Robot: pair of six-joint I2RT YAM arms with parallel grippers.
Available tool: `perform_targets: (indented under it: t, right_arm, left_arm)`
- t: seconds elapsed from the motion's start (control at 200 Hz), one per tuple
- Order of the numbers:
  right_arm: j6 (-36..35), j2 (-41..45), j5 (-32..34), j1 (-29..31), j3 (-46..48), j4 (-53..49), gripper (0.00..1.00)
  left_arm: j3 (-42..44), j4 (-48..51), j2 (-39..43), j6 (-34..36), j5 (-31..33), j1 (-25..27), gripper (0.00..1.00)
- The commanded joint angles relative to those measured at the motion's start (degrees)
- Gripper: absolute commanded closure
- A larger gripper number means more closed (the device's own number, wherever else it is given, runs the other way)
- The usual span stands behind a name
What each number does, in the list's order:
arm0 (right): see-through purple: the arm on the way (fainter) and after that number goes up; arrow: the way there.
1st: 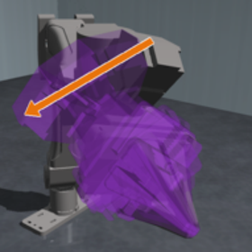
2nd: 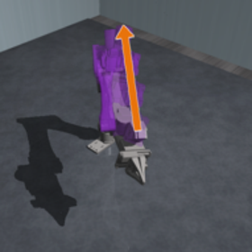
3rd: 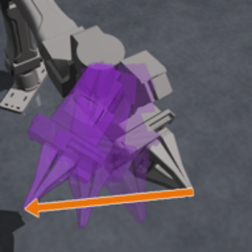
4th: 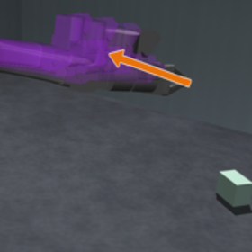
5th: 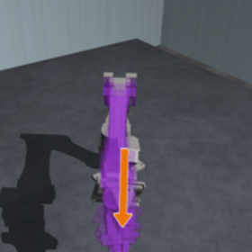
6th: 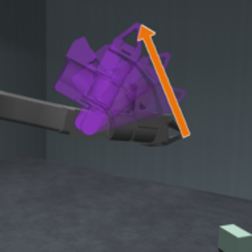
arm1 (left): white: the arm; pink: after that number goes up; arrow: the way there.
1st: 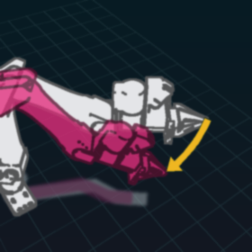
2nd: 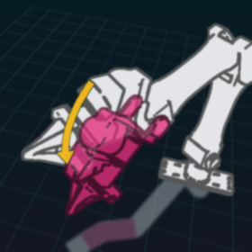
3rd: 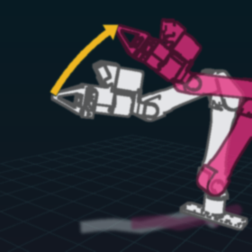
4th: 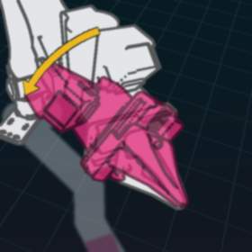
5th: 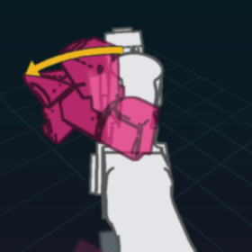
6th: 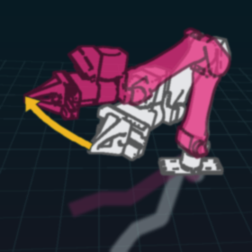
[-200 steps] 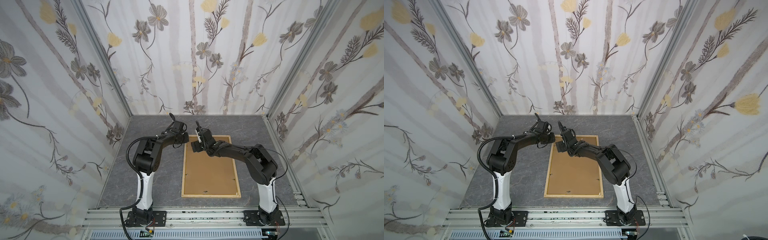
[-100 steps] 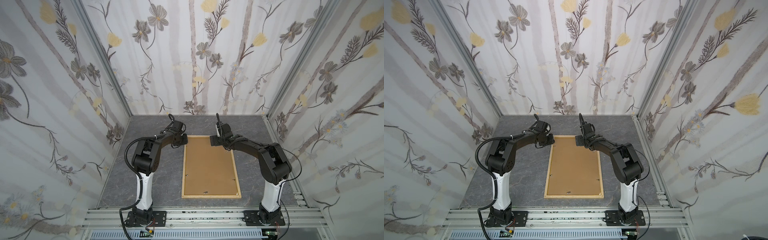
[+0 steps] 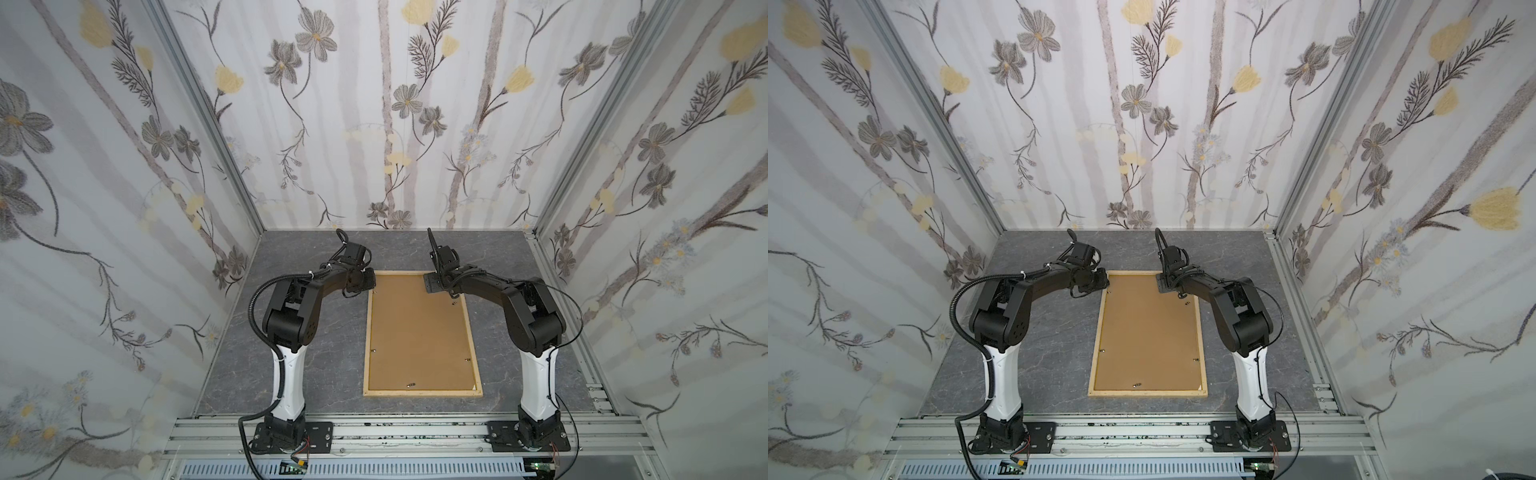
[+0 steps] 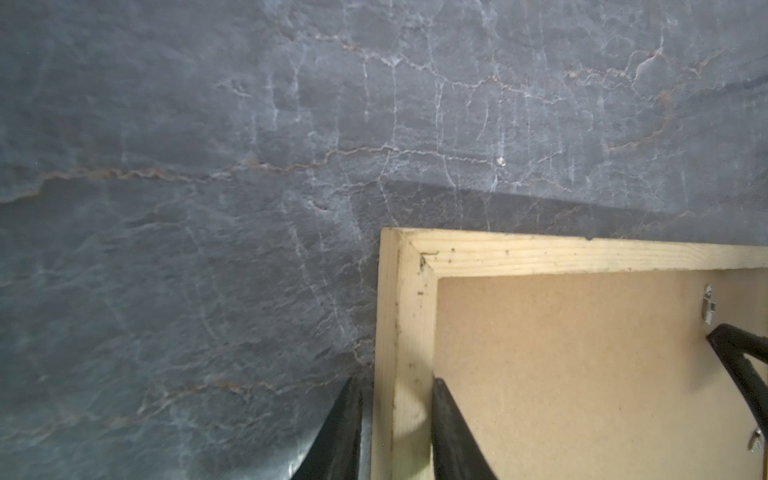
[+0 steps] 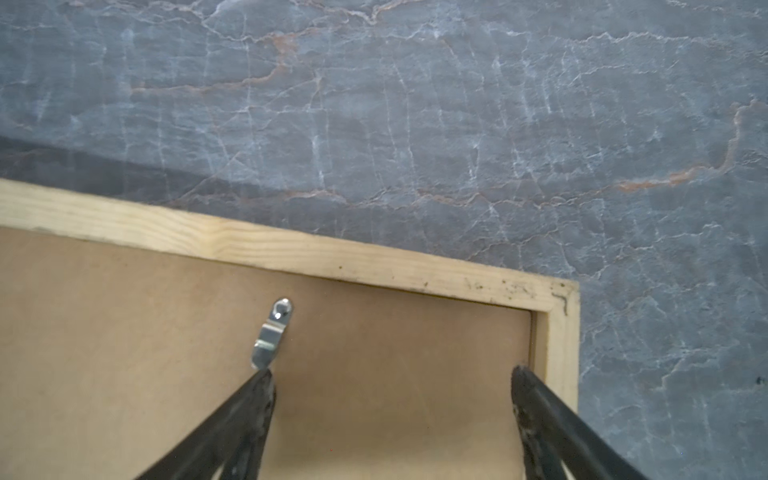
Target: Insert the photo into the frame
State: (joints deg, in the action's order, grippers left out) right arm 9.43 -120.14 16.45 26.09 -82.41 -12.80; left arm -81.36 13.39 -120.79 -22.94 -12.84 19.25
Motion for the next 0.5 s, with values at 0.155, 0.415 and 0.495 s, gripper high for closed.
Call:
perform_targets:
  t: [0.155,0.415,0.495]
  right_arm:
    - [-1.75,-1.14,0.75,-0.84,-3.19,-1.06,0.13]
    - [-2.39,-3.85,-0.36,-0.82,-5.3,-2.05,0.14]
    - [-2.31,-4.25,-0.64,-0.77,-5.16,-1.9,0.14]
  left_arm:
    - [-0.55,2.96,-0.75,0.07,1.25,0.0,0.7]
    - [-0.2,2.74,-0.74,-0.18,1.16,0.03,0.7]
    - [-0.37,2.74,-0.83,-0.18,0.91,-0.04,0.7]
